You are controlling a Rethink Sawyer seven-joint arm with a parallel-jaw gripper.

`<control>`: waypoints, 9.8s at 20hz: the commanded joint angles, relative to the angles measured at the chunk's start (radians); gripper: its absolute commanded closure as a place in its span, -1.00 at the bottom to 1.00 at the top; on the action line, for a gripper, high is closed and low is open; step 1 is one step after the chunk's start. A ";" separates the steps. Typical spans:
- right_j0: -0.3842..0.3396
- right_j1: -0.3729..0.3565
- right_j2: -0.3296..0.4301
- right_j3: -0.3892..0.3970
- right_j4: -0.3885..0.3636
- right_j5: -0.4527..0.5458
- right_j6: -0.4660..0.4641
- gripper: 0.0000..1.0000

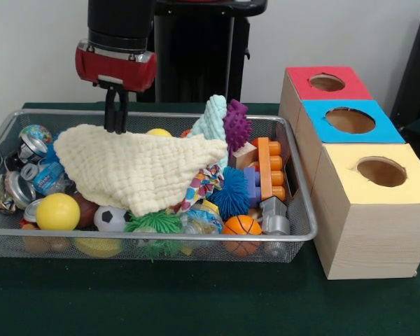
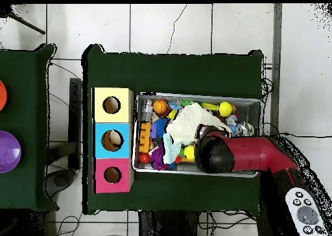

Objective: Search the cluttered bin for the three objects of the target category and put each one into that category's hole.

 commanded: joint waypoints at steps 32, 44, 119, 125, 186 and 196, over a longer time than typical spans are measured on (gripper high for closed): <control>-0.198 0.130 0.141 -0.257 -0.102 0.116 -0.305 1.00; -0.260 0.252 0.247 -0.272 -0.141 0.018 -0.250 1.00; -0.311 0.564 0.287 -0.283 -0.139 -0.135 -0.130 -1.00; -0.363 0.621 0.356 -0.275 -0.084 -0.021 -0.210 -1.00; 0.160 0.148 -0.273 -0.200 0.041 -0.006 0.036 1.00; -0.031 0.088 -0.018 -0.004 0.313 0.258 -0.064 1.00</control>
